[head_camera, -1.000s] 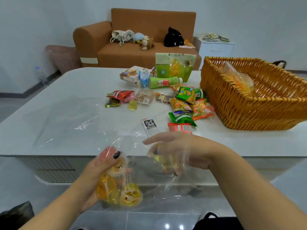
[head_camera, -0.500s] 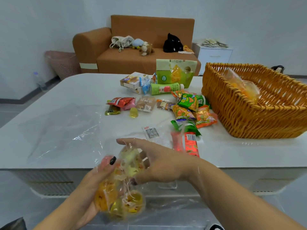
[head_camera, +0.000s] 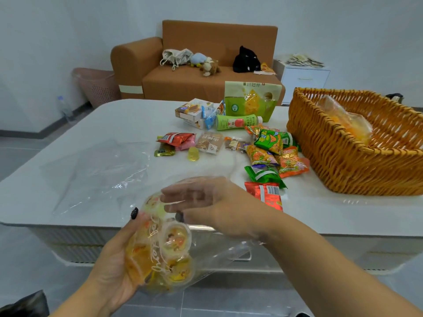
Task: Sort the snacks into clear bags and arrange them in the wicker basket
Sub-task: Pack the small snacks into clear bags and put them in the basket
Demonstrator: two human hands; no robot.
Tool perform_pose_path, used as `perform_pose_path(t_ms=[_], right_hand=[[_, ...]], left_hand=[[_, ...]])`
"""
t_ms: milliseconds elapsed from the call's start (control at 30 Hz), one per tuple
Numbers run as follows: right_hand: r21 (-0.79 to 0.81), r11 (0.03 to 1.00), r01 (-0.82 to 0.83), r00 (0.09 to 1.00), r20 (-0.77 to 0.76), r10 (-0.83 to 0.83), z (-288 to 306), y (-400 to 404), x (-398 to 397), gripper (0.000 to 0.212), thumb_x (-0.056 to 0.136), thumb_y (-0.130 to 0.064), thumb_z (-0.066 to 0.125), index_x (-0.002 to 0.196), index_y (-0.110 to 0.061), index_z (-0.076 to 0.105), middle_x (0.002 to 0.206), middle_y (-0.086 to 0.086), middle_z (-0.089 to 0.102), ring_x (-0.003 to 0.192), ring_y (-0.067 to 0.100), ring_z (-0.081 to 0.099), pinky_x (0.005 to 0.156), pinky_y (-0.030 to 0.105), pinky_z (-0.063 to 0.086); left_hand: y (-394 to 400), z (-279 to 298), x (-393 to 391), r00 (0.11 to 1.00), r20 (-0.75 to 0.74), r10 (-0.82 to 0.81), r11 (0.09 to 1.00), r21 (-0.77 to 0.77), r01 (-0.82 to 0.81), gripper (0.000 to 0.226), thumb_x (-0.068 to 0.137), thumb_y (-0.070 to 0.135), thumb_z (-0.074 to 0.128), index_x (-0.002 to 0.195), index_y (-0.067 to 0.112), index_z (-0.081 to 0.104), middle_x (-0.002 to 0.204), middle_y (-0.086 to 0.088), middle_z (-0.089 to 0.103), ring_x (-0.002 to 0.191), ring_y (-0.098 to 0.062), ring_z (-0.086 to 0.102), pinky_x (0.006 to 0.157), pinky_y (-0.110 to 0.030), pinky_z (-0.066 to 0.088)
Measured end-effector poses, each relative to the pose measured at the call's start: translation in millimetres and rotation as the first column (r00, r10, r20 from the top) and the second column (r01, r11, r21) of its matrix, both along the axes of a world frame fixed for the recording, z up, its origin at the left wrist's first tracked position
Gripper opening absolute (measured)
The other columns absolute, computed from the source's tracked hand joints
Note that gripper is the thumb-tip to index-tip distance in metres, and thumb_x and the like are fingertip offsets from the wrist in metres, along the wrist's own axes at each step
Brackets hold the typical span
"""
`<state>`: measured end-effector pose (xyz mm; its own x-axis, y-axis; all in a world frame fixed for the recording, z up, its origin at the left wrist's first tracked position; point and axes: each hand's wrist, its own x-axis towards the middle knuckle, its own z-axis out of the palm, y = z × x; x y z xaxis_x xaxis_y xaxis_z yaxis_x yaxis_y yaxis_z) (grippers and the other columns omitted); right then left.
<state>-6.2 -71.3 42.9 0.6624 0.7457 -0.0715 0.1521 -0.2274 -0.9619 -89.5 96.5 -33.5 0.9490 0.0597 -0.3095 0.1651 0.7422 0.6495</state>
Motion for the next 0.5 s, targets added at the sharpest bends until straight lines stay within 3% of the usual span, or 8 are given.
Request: perform_pose_path(t_ms=[67,133,200,300,367,433,500], right_hand=[[0.078,0.995,0.058,0.998,-0.012,-0.057,8,-2,2,0.039,0.083,0.005,0.063,0.12,-0.008,0.064,0.118,0.007,0.068,0.107,0.016,0.066,0.098,0.03,0.051],[0.141,0.981,0.129,0.991,-0.001,-0.131,24,-10,8,0.032,0.086,0.014,0.056,0.11,-0.005,0.067,0.109,0.01,0.071,0.096,0.017,0.069,0.089,0.029,0.055],[0.215,0.943,0.252,0.961,0.055,-0.27,44,-20,20,0.031,0.088,0.013,0.052,0.102,-0.008,0.07,0.096,0.007,0.075,0.087,0.019,0.072,0.079,0.031,0.058],[0.3,0.812,0.502,0.859,-0.06,-0.508,52,-28,59,0.024,0.09,0.006,0.052,0.097,-0.008,0.07,0.083,0.008,0.074,0.067,0.018,0.07,0.06,0.025,0.055],[0.173,0.763,0.623,0.779,-0.05,-0.625,29,-20,89,0.019,0.089,0.002,0.054,0.095,-0.01,0.067,0.082,0.01,0.071,0.055,0.014,0.062,0.05,0.021,0.049],[-0.106,0.762,0.638,0.769,0.037,-0.638,-3,-1,116,0.018,0.089,-0.009,0.062,0.107,-0.01,0.062,0.096,0.012,0.066,0.058,0.013,0.06,0.049,0.022,0.046],[-0.425,0.759,0.493,0.861,0.118,-0.494,-28,23,136,0.055,0.084,-0.03,0.072,0.131,-0.013,0.048,0.122,0.015,0.053,0.083,0.02,0.064,0.063,0.028,0.053]], left_hand=[[1,1,2,0.997,-0.042,0.063,0.998,0.005,-0.063,0.086,0.022,0.032,0.101,0.1,0.007,0.077,0.098,-0.02,0.074,0.078,-0.033,0.074,0.057,-0.046,0.059],[4,3,4,0.99,-0.063,0.129,0.991,-0.009,-0.13,0.062,0.058,0.035,0.086,0.112,0.007,0.072,0.103,-0.02,0.073,0.082,-0.033,0.074,0.059,-0.048,0.059],[11,1,11,0.978,-0.075,0.196,0.979,-0.037,-0.199,0.037,0.079,0.036,0.065,0.103,0.01,0.077,0.107,-0.019,0.072,0.086,-0.034,0.073,0.062,-0.05,0.06],[20,5,22,0.962,-0.07,0.265,0.962,-0.049,-0.269,0.03,0.088,0.039,0.059,0.09,0.019,0.08,0.106,-0.015,0.074,0.084,-0.034,0.073,0.061,-0.053,0.059],[27,12,32,0.952,-0.053,0.302,0.951,-0.047,-0.305,0.028,0.089,0.041,0.057,0.097,0.023,0.078,0.103,-0.012,0.074,0.079,-0.033,0.074,0.058,-0.051,0.058],[35,17,44,0.943,-0.004,0.332,0.942,-0.046,-0.332,0.034,0.084,0.044,0.061,0.112,0.027,0.071,0.106,-0.012,0.074,0.082,-0.033,0.074,0.059,-0.051,0.057],[39,23,55,0.926,0.022,0.376,0.926,-0.036,-0.375,0.058,0.069,0.047,0.069,0.123,0.026,0.066,0.113,-0.012,0.072,0.092,-0.034,0.072,0.064,-0.054,0.058]])
